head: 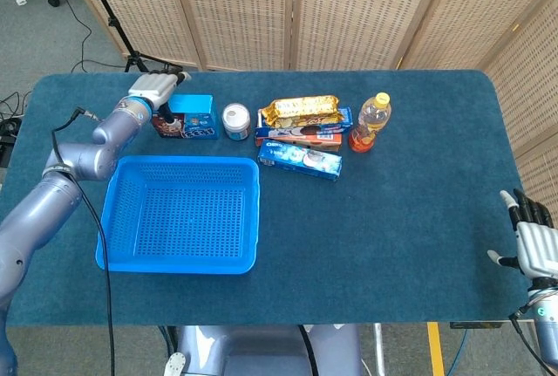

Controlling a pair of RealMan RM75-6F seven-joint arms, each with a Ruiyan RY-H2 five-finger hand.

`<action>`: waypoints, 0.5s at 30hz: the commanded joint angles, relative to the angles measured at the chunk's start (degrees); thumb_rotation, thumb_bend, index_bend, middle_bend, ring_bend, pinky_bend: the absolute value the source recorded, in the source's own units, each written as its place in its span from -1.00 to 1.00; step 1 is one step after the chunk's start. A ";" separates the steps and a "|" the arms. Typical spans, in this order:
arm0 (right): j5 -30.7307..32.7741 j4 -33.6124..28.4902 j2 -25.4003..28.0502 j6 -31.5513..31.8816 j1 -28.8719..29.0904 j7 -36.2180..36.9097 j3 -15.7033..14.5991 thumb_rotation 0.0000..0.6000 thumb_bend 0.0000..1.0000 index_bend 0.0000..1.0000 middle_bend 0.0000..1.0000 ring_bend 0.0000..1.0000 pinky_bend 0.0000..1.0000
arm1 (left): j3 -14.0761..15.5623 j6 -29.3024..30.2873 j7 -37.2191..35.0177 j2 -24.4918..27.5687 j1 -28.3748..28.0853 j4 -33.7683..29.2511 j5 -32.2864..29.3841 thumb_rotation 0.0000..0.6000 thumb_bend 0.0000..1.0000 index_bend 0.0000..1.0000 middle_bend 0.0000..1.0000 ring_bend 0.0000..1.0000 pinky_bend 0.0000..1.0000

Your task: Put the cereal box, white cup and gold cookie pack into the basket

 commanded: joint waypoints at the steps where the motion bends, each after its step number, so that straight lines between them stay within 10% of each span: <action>1: 0.15 0.05 0.05 -0.06 -0.03 0.13 0.07 1.00 -0.69 -1.00 -1.00 -1.00 -0.91 | 0.18 -0.34 -0.79 -2.01 -0.72 2.33 1.53 1.00 -0.63 -0.72 -1.00 -1.00 -0.91; 15: 1.40 1.47 -0.20 -1.24 0.06 0.96 0.47 1.00 -0.69 -1.00 -1.00 -1.00 -0.91 | 0.55 -0.62 -2.63 -9.57 -1.61 11.37 5.84 1.00 -0.57 -0.66 -1.00 -1.00 -0.91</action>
